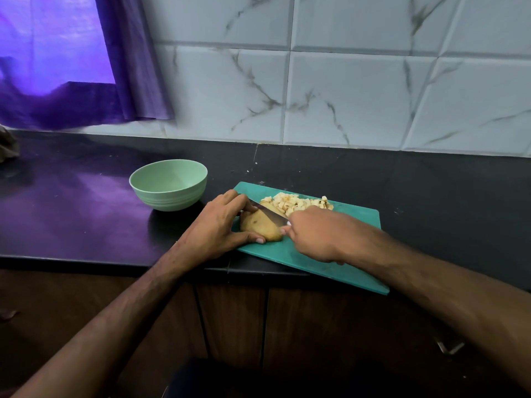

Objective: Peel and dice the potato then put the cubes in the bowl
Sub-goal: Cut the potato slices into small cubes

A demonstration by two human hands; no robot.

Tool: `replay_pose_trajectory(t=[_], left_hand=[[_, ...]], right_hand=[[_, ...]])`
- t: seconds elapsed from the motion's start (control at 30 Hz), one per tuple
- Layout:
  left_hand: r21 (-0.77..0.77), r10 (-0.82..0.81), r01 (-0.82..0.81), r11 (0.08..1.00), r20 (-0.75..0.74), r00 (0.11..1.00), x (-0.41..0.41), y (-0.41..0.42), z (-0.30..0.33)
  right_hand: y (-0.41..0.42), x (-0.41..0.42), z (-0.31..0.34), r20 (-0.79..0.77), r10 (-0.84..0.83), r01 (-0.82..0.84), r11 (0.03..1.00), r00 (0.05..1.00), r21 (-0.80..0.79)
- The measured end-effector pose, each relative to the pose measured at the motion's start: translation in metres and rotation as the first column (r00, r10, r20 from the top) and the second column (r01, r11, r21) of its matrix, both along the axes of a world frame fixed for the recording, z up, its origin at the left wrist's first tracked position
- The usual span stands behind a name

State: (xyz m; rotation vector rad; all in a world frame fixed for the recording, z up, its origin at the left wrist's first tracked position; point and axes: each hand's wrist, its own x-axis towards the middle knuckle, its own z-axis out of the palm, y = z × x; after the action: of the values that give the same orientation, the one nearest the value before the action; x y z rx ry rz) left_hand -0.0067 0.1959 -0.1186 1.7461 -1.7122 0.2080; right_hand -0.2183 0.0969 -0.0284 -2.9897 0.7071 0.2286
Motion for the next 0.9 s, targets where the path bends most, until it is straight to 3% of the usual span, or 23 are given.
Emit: replay_pose_trajectory(t=[0.2,0.57,0.9], left_hand=[[0.026,0.013,-0.012,1.000,-0.027,1.000,0.002,-0.001,-0.003],[0.022,0.019,-0.019,1.000,0.020,1.000,0.000,-0.001,-0.002],[0.002,0.038,-0.038,0.999,-0.028,0.999,0.000,-0.001,-0.005]], right_hand=[[0.003,-0.033,-0.008,-0.046,-0.039,0.038,0.999,0.998,-0.015],[0.001,0.025,-0.008,-0.034,0.003,-0.003,1.000,0.999,0.000],[0.013,-0.057,-0.019,-0.074,-0.060,0.064,0.997,0.995,0.045]])
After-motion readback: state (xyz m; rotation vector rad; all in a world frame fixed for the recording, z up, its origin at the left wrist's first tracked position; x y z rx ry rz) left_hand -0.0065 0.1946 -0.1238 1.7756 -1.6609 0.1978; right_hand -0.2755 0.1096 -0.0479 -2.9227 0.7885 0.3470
